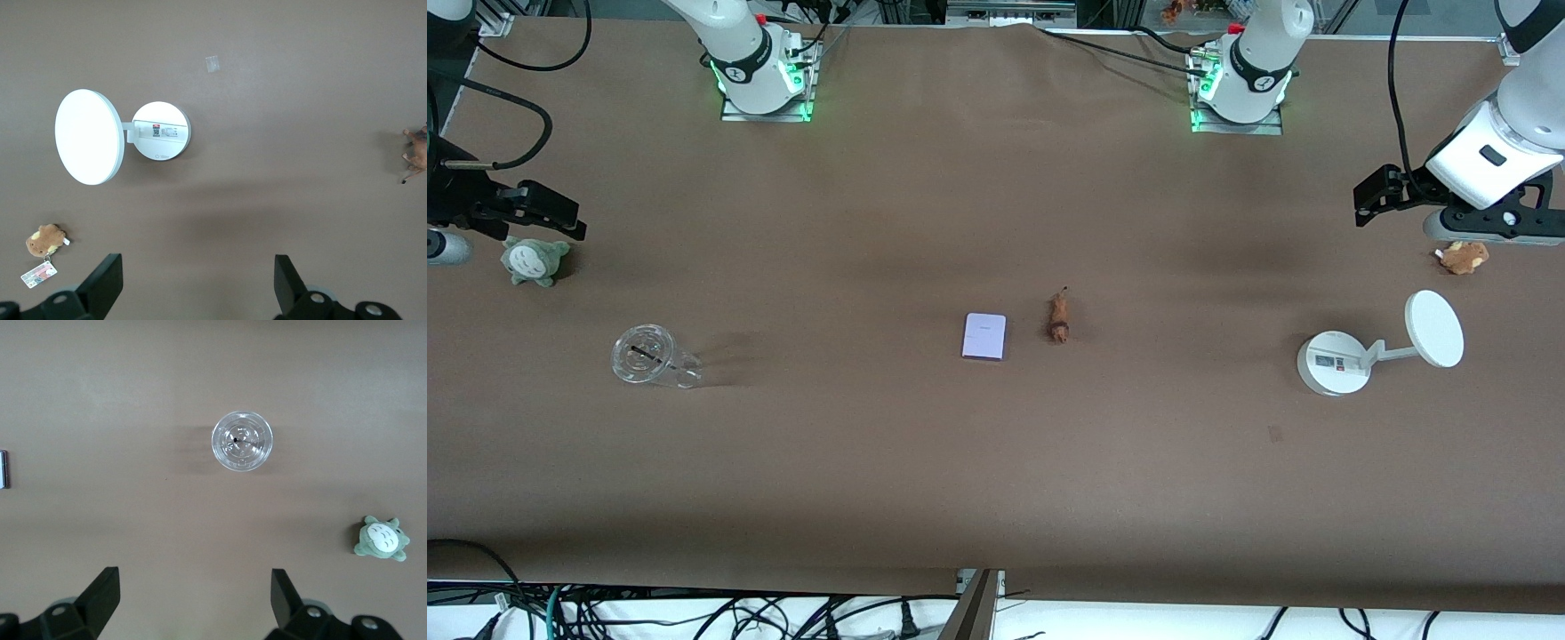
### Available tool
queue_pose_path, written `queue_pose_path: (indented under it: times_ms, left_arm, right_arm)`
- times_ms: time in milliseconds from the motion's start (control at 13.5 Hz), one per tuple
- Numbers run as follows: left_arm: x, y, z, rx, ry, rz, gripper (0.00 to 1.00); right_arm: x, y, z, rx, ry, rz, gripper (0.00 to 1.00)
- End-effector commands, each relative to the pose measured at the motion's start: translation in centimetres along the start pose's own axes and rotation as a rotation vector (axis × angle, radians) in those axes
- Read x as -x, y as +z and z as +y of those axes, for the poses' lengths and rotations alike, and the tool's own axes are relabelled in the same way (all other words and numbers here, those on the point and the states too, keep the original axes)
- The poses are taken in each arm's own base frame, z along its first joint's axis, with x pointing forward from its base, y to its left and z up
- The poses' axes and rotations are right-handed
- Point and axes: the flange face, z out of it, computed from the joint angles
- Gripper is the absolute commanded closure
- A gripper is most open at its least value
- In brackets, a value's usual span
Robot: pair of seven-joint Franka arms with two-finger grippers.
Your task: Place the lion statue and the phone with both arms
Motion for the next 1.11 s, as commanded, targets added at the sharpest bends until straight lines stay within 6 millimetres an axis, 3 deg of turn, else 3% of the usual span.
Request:
queue_pose_path:
  times_ms: [0, 1034]
  left_arm:
    - [0.35, -1.47, -0.04, 0.020, 0.016, 0.012, 0.00]
    - [-0.02, -1.08, 0.49, 0.055, 0.005, 0.005, 0.00]
  right_arm:
    - [-0.11, -0.44, 0.42, 0.006, 0.001, 0.001, 0.00]
    - [-0.14, -0.47, 0.64, 0.003, 0.004, 0.004, 0.00]
